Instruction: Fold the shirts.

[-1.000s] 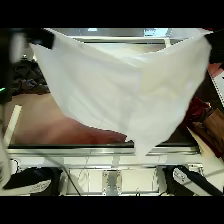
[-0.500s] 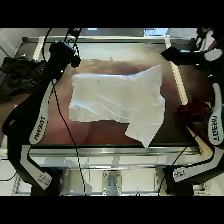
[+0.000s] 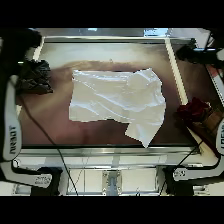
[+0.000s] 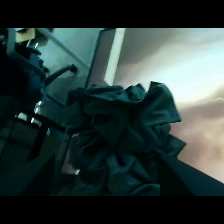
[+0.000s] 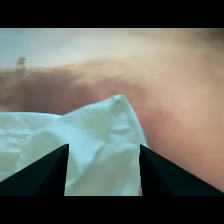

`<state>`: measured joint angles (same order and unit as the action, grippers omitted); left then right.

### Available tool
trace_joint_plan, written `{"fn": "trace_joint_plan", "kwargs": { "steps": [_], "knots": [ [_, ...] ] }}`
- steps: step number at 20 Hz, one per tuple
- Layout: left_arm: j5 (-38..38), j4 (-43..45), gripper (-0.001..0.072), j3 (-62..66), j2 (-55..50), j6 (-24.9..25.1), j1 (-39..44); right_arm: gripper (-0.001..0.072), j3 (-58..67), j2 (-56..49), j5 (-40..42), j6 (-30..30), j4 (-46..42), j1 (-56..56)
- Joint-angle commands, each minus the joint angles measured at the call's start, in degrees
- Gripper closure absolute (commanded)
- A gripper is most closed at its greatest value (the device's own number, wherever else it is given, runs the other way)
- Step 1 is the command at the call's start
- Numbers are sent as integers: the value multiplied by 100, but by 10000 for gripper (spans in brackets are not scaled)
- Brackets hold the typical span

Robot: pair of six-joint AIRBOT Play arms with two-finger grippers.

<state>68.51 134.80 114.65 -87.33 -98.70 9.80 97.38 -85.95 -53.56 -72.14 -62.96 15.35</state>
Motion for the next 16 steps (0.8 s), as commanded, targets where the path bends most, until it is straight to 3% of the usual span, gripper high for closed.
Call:
{"fn": "trace_joint_plan", "kwargs": {
  "steps": [1, 4, 9, 13, 16],
  "knots": [
    [470, -1239, 12, -758, 1123, -13, -776, 227, -190, 682, -1335, -133, -697, 861],
    [245, -2124, 12, -2889, 2398, 39, -1296, 226, -1110, 1189, -1735, -63, -472, 1628],
    [-599, -3139, 11, -6489, 4175, -1257, -1410, 223, -3532, 1537, -1847, 15, 1012, 2162],
    [-555, -3921, 12, -7259, 4341, -1366, -1408, 222, -5045, 1499, -1600, 17, 1681, 2087],
    [-918, -4352, 11, -7257, 4341, -1154, -1410, 222, -5766, 1379, -1416, 151, 1893, 1895]
  ]
}}
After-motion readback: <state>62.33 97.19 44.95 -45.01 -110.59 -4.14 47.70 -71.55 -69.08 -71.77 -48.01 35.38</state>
